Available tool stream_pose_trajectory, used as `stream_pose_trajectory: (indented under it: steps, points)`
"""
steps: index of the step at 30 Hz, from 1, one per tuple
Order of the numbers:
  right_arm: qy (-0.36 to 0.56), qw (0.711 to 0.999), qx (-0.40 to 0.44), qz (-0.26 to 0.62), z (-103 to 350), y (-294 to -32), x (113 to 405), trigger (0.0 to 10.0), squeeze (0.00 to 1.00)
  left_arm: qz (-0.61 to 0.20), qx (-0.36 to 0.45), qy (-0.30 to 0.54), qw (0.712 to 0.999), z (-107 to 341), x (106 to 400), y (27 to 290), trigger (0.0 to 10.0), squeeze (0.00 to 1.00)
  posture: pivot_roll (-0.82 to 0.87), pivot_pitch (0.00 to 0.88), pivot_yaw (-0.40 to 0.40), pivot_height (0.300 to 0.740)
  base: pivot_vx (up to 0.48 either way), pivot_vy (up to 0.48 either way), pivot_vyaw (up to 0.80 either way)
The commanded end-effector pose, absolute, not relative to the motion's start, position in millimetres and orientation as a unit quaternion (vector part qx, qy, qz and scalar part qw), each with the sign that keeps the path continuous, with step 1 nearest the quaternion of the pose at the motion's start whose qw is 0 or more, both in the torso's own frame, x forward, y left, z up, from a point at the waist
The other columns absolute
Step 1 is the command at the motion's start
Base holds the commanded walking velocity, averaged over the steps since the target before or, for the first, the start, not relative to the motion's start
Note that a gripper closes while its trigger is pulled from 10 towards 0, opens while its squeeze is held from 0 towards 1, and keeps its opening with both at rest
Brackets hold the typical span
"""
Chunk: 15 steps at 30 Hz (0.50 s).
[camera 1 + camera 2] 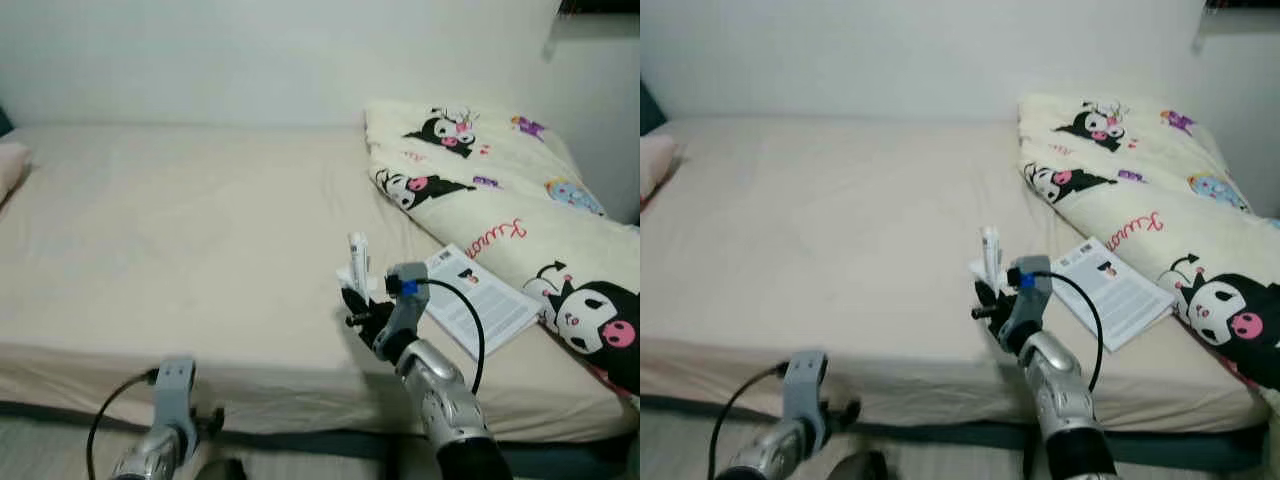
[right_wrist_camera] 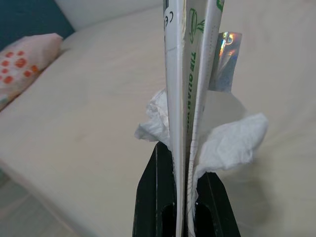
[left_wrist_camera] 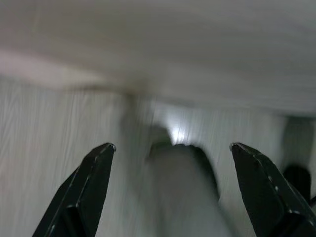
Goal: Clean up the room
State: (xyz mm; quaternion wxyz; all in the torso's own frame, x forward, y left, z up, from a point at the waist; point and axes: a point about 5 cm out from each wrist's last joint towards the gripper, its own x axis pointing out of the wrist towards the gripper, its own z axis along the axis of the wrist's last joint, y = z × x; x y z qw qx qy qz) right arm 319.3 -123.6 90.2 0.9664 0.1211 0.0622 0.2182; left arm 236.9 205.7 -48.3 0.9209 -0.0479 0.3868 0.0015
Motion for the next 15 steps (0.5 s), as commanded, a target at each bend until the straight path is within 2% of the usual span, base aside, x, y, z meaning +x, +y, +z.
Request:
stream_pose_trajectory:
  steps: [1, 6, 15]
  points:
    - [0.074, 0.968, 0.113, 0.211, 83.7, -123.9, 318.5, 0.0, 0.00, 0.025, -0.034, 0.418, 0.907, -57.0, 221.1, 219.3, 10.0, 0.00, 0.01, 0.000, 0.048, 0.607, 0.000, 0.000, 0.00]
    - [0.094, 0.968, 0.106, 0.208, 71.0, -123.1, 313.4, 0.0, 0.00, 0.039, -0.036, 0.438, 0.897, -64.6, 209.1, 221.2, 10.0, 0.00, 0.01, 0.000, 0.045, 0.631, 0.000, 0.000, 0.00]
    - [0.132, 0.966, 0.086, 0.205, 52.4, -125.2, 310.3, 0.0, 0.00, 0.051, -0.045, 0.439, 0.896, -64.8, 209.9, 219.9, 10.0, 0.00, 0.02, 0.000, 0.039, 0.665, 0.000, 0.000, 0.00]
